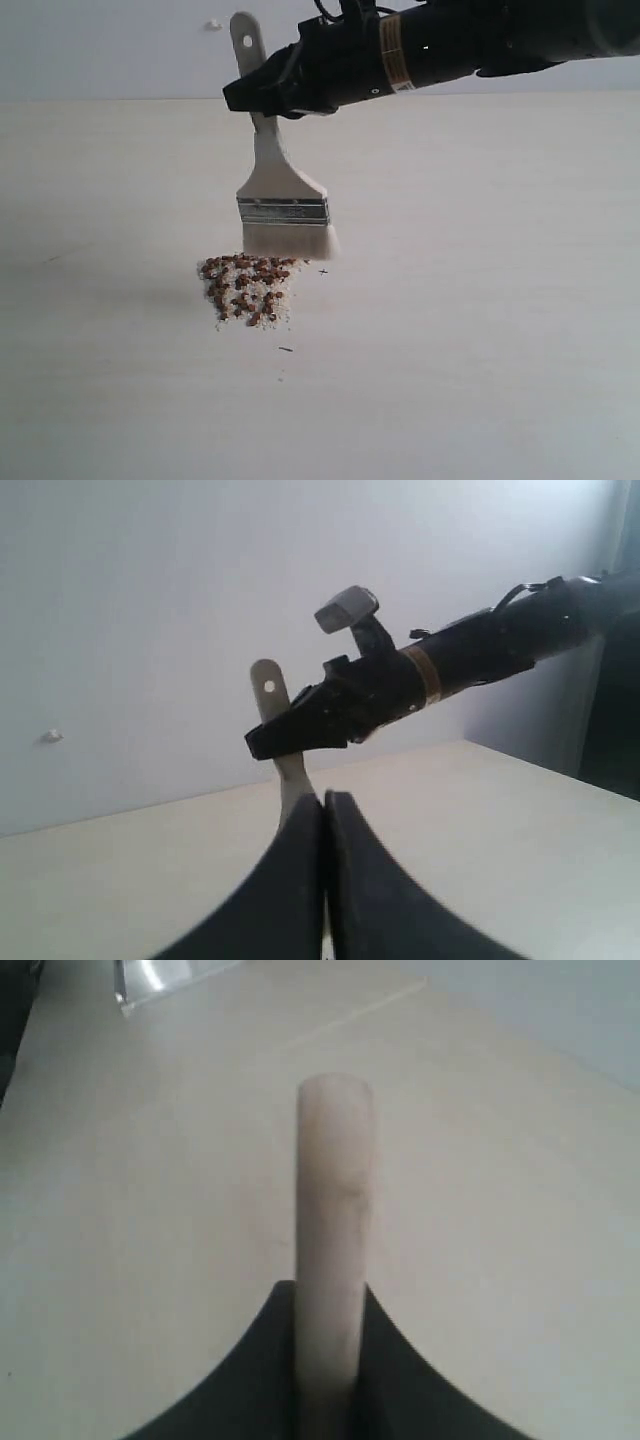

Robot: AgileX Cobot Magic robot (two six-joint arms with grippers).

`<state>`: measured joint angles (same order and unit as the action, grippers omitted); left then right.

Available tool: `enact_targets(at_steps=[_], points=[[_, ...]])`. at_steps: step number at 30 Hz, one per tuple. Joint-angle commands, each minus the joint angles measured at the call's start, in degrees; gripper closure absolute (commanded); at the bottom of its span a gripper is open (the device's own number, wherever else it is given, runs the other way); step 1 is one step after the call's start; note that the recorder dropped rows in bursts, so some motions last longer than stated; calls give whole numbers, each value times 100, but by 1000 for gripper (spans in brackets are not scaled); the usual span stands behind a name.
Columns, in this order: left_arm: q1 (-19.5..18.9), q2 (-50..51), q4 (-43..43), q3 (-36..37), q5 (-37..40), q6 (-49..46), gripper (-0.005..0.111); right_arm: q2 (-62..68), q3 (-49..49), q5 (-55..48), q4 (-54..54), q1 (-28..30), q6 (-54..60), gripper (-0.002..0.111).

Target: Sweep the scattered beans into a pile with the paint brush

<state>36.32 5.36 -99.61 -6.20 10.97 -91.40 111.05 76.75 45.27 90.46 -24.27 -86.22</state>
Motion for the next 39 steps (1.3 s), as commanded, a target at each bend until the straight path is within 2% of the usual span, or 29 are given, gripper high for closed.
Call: enact_targets(at_steps=[1, 7, 11, 16, 22, 29, 35, 37, 39], points=[[15, -38, -34, 22, -12, 13, 107, -532, -619, -691, -1287, 4, 975, 108], [15, -38, -34, 22, -12, 13, 107, -1013, -1602, -2270, -3413, 4, 2707, 108], [15, -38, -34, 22, -12, 13, 107, -1015, -1746, -2546, -3766, 4, 2660, 108], [15, -38, -34, 22, -12, 13, 107, -1015, -1744, -2452, -3802, 4, 2201, 108], [15, -38, -34, 22, -12, 13, 107, -1015, -1744, -2413, -3821, 4, 2422, 108], [15, -38, -34, 22, -12, 13, 107, -961, -1744, -2311, -5767, -6, 4497, 108], [15, -38, -34, 22, -12, 13, 107, -524, -1826, -1623, -6459, -114, 5125, 108], [15, -38, -34, 22, -12, 13, 107, -375, -1976, -1239, -7390, -255, 5857, 108], [15, -38, -34, 22, -12, 13, 107, -267, -2220, -802, -8780, -460, 6948, 108]])
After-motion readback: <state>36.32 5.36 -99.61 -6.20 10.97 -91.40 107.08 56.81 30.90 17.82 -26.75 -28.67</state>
